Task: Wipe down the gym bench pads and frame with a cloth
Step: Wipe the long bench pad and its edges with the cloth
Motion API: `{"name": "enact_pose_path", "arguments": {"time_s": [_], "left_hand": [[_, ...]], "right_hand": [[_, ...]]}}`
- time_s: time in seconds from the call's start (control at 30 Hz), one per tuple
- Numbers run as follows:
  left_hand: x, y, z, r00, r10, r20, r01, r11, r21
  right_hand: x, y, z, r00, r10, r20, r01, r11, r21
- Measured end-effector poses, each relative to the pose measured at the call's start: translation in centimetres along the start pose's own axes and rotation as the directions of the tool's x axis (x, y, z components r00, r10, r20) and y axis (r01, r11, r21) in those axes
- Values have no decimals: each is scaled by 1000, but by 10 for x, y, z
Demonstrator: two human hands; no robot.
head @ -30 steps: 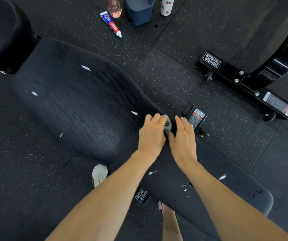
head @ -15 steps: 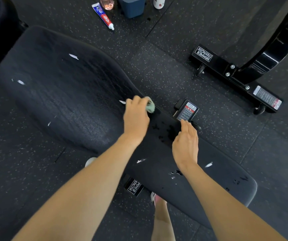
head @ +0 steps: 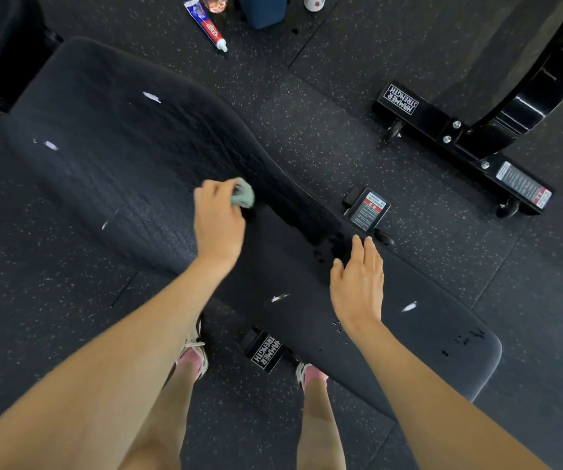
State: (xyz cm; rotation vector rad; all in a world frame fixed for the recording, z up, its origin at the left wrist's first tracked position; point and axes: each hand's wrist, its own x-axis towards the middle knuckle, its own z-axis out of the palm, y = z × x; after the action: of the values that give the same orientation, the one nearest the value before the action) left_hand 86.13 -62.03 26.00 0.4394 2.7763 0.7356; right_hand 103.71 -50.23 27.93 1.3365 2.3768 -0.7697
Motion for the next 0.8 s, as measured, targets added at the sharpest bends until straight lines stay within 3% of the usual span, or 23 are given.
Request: {"name": "enact_pose_path", "arguments": {"time_s": [0.1, 0.3, 0.43, 0.5, 0.6, 0.7, 0.8], "left_hand": [[-2, -1, 8, 998, -65, -28, 66, 997, 39], [-66, 44, 39, 973, 157, 170, -155, 988, -21], [-81, 55, 48, 909, 218, 355, -187, 975, -119], [-75, 48, 40, 889, 256, 380, -202, 963, -178], [-53, 25, 14, 947, 218, 236, -189, 972, -138], [-25, -7, -8, 999, 10, 44, -10, 1000, 3], [-22, -19, -6, 997, -81, 15, 80, 994, 75]], "right_hand": [[-8, -3, 6, 1000, 22, 14, -22, 1000, -18], [-20, -5, 8, 998, 45, 35, -42, 997, -72], [-25, -7, 10, 998, 49, 44, -46, 997, -70], [-29, -7, 12, 998, 44, 54, -41, 997, -67], [-35, -8, 16, 997, 44, 65, -41, 998, -48], [-42, -7, 19, 996, 49, 75, -46, 998, -42], [-45, -5, 20, 995, 58, 75, -55, 997, -45]]}}
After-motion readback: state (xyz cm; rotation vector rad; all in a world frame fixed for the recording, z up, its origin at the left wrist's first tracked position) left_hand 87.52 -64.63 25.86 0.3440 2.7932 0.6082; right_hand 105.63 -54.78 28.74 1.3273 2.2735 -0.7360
